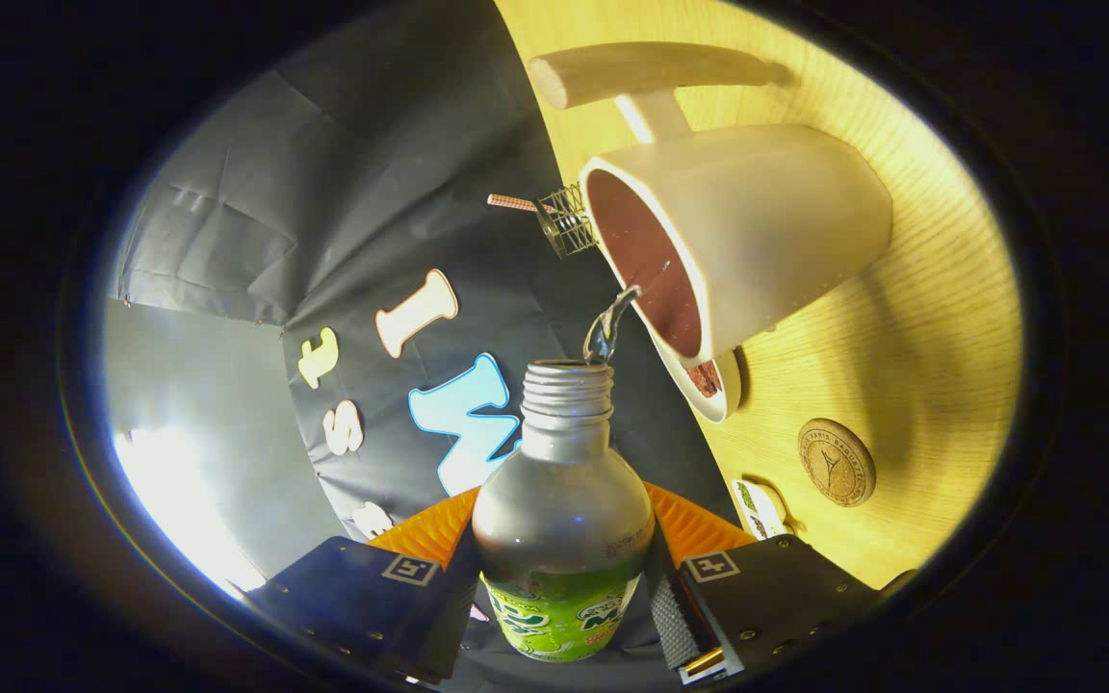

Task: Take the bottle from table, then pour the juice into the cup, finally place the bottle on the coaster

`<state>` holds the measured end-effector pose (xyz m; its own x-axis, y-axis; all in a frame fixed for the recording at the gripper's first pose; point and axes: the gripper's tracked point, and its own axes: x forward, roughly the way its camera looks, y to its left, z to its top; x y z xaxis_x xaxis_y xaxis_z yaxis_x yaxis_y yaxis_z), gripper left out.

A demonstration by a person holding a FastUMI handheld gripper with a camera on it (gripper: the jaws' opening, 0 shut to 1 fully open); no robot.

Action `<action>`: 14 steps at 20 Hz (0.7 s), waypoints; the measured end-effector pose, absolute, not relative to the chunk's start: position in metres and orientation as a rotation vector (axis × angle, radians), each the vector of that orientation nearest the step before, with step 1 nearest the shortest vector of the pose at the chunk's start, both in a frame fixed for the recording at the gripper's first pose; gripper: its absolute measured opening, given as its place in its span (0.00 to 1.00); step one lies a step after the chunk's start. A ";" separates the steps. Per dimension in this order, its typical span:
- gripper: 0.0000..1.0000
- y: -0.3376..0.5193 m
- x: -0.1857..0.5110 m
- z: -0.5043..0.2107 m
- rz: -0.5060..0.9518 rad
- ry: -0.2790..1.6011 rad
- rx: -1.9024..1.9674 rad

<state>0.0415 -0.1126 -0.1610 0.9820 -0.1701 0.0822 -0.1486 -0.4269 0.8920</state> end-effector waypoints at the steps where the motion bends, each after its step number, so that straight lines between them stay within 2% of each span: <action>1: 0.77 -0.111 0.039 -0.162 -0.021 -0.218 2.029; 14: 0.77 -0.114 0.038 -0.154 0.020 -0.216 2.098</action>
<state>0.0383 -0.1143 -0.1538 0.9839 -0.1463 0.1023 -0.1625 -0.4965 0.8527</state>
